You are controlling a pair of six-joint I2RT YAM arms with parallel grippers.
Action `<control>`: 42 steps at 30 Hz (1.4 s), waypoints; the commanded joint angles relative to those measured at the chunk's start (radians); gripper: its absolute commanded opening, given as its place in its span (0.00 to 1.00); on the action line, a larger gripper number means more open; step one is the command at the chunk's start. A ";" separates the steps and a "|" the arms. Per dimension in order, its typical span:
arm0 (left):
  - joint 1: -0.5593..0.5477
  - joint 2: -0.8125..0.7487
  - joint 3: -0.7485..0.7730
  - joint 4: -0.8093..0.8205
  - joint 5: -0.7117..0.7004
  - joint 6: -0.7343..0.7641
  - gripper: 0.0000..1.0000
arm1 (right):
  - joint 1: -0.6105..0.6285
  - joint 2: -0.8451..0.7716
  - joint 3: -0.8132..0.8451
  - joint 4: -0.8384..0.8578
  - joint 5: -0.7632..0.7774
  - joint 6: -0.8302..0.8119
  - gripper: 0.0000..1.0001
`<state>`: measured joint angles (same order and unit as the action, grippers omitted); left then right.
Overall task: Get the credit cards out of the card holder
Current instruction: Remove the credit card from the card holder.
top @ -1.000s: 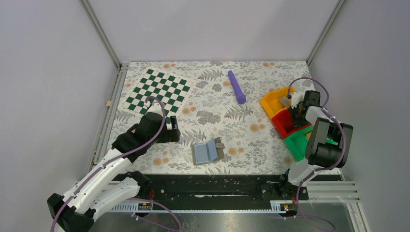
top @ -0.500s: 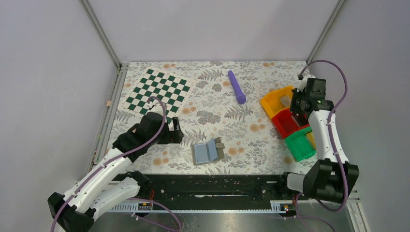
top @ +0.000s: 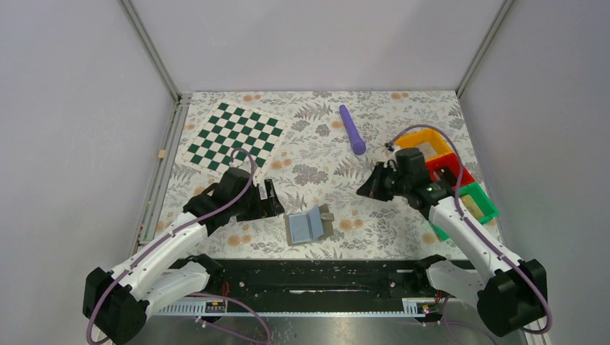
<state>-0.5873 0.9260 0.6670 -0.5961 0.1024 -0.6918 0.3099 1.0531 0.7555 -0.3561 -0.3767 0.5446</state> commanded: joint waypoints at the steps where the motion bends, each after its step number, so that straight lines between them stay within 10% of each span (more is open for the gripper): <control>1: 0.062 -0.017 0.058 0.009 -0.010 0.028 0.92 | 0.189 -0.006 -0.043 0.182 0.076 0.190 0.06; 13: 0.082 -0.101 0.034 -0.006 -0.001 0.055 0.91 | 0.618 0.315 0.166 0.262 0.200 0.241 0.04; 42: -0.013 0.118 -0.219 0.424 0.236 -0.136 0.65 | 0.556 0.512 -0.068 0.327 0.323 0.216 0.01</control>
<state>-0.5674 1.0271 0.4274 -0.2710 0.3378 -0.8188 0.8833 1.5757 0.7322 -0.0471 -0.0776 0.7528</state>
